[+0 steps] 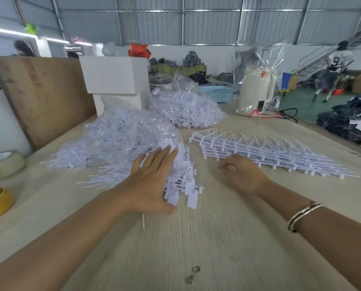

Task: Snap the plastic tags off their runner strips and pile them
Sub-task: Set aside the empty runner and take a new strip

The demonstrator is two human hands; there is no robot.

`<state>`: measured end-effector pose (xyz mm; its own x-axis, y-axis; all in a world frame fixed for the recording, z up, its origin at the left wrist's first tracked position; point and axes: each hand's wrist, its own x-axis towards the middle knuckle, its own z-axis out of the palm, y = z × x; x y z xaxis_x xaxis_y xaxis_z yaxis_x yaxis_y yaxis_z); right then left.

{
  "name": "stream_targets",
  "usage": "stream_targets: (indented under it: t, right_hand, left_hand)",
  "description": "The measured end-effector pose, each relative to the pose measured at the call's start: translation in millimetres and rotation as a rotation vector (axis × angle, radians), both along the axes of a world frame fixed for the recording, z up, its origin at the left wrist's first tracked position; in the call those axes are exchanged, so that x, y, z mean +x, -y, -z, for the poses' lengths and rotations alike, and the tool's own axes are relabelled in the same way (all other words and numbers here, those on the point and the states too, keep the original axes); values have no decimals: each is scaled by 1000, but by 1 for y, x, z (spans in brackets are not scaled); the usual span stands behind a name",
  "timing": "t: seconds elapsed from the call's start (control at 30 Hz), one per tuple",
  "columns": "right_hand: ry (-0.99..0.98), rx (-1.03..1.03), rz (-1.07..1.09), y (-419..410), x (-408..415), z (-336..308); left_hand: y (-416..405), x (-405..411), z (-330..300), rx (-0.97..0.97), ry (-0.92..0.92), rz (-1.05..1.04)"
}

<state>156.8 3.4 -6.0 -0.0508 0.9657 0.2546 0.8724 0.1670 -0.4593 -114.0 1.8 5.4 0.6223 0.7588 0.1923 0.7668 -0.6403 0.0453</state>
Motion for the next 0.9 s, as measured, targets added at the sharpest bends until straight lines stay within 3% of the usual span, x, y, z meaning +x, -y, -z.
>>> stream_targets:
  t: [0.1,0.3,0.4,0.47,0.6,0.77,0.9]
  right_hand:
    - [76,39,84,-3,23,0]
    - [387,163,245,-25,45,-6]
    - [482,124,321,-39,57,-10]
    - [585,83,339,-44,64,-12]
    - [793,153,302,-47,66,-11]
    - [678,289,226,-34,66,-11]
    - [446,325,73,-19,73,-8]
  left_hand:
    - [15,24,-9,-45,37,162]
    - [38,92,-9,151,70,353]
    - [40,115,5,139,84,387]
    - [37,129,11,16,242,333]
    - [18,165,8,-570,716,21]
    - [-21,196,6,-1111,1422,-340]
    - [-41,208,3,-1224,1654,-423]
